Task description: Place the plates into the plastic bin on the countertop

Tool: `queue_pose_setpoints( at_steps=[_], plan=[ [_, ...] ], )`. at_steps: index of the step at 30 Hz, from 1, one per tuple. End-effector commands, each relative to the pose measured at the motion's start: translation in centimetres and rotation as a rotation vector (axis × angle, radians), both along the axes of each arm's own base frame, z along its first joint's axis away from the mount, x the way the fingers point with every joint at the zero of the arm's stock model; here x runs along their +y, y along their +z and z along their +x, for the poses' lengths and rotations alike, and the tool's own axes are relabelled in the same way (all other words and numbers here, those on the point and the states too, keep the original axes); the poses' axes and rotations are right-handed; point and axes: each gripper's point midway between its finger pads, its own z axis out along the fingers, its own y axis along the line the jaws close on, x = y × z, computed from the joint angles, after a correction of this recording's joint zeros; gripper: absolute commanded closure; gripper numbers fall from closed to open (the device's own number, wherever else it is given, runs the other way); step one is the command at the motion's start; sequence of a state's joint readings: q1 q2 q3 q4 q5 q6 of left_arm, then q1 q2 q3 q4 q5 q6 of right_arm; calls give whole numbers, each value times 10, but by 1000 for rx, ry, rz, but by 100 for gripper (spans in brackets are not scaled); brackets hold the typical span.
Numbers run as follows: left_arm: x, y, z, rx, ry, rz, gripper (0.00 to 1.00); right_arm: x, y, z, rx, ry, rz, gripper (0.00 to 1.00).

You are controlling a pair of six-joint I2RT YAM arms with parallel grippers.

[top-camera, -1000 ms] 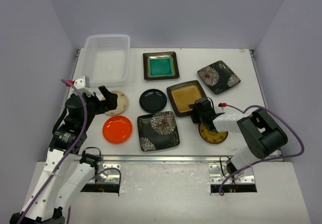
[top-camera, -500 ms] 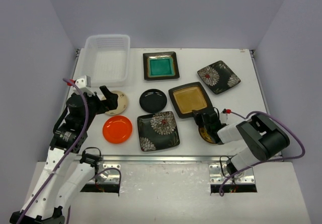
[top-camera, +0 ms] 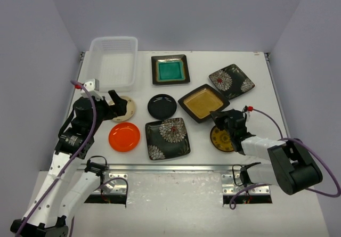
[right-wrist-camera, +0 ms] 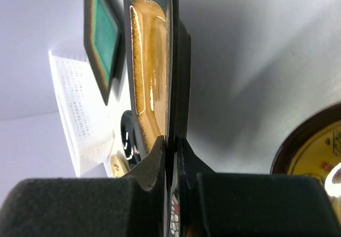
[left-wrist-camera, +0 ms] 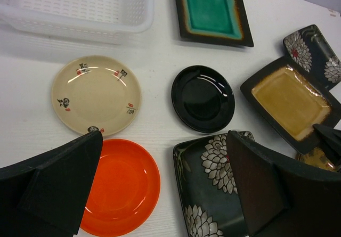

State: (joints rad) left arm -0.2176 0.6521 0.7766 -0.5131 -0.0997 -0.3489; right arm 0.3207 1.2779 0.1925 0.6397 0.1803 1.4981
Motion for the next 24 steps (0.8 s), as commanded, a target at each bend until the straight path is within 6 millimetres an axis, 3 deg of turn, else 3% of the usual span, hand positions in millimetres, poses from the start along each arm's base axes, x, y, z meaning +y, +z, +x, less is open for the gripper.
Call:
queue_pose_setpoints(
  at_steps=[1, 5, 10, 15, 17, 20, 24],
  plan=[
    [-27, 19, 7, -53, -121, -70, 0, 19, 111, 26, -379, 139, 72, 100],
    [-64, 24, 9, -42, -284, -189, 0, 20, 140, 26, -460, 207, 52, 100],
    [-114, 43, 20, 7, -536, -316, 0, 47, 167, 15, -476, 507, 91, 100],
    [-135, 39, 46, 105, -587, -404, 0, 73, 182, -3, -479, 768, 139, 100],
    [-150, 31, 52, 153, -651, -462, 0, 79, 187, -8, -481, 839, 164, 100],
    [-168, 34, 57, 163, -732, -525, 0, 85, 194, -14, -479, 916, 191, 100],
    [-188, 26, 59, 197, -795, -540, 10, 89, 195, -17, -451, 963, 191, 100]
  ],
)
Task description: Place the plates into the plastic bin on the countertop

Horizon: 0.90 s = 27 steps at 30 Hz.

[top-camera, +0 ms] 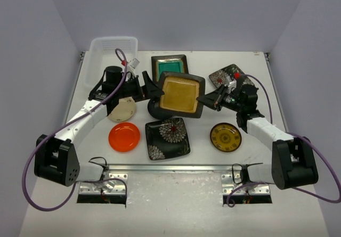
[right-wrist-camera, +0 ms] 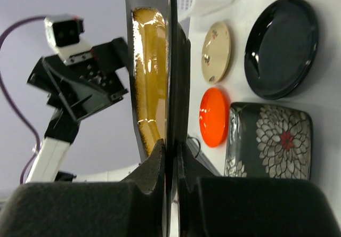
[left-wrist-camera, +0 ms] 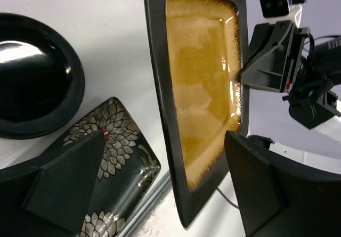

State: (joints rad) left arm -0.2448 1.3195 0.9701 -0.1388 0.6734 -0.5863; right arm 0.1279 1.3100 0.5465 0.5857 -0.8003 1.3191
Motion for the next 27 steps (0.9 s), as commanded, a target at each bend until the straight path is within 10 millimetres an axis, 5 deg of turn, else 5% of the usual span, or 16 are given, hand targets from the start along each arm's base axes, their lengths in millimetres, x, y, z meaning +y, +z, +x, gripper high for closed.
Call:
queue_pose_setpoints(
  at_steps=[1, 4, 9, 14, 18, 22, 25, 27],
  plan=[
    [-34, 35, -4, -83, -144, -99, 16, 11, 60, -11, -209, 160, 37, 100],
    [-38, 19, 0, -43, -135, -85, 44, 12, 62, -13, -212, 175, 33, 100],
    [-39, 22, 4, -78, -128, -89, 51, 12, 57, -12, -206, 173, 21, 100],
    [-37, 31, 6, -105, -120, -77, 74, 12, 51, -9, -193, 172, 17, 100],
    [-36, 36, 8, -132, -112, -70, 75, 12, 50, -10, -197, 180, 14, 100],
    [-34, 29, 7, -102, -99, -57, 100, 13, 51, -12, -202, 194, 15, 100],
    [-36, 26, 4, -82, -103, -84, 100, 13, 54, -13, -211, 207, 16, 100],
    [-41, 31, -3, -60, -131, -168, 100, 13, 55, -12, -217, 210, 16, 87]
  ],
)
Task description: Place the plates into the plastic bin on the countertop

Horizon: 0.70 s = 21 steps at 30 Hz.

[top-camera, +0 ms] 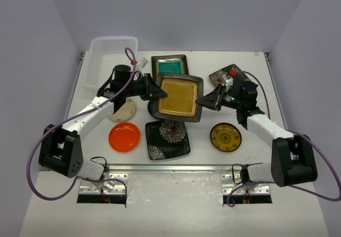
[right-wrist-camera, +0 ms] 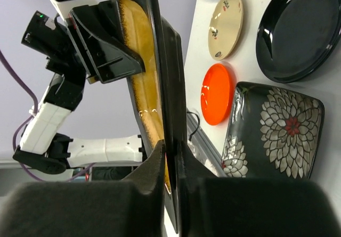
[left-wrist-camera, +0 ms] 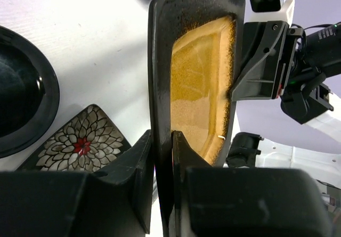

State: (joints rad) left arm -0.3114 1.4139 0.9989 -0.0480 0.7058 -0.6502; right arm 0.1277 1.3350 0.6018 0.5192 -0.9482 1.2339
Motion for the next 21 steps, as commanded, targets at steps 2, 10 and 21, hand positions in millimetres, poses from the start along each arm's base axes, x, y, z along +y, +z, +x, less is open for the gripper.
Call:
queue_pose_setpoints(
  at_steps=[2, 10, 21],
  plan=[
    [-10, 41, -8, -75, -58, -175, 100, 5, 52, 5, -187, 61, 44, 76],
    [36, 95, 23, -126, 203, -214, 100, -10, 37, 10, -152, 19, 9, 1],
    [259, 99, 88, -72, 1260, -228, 100, -60, 4, 10, -113, -251, -363, 1]
  ],
)
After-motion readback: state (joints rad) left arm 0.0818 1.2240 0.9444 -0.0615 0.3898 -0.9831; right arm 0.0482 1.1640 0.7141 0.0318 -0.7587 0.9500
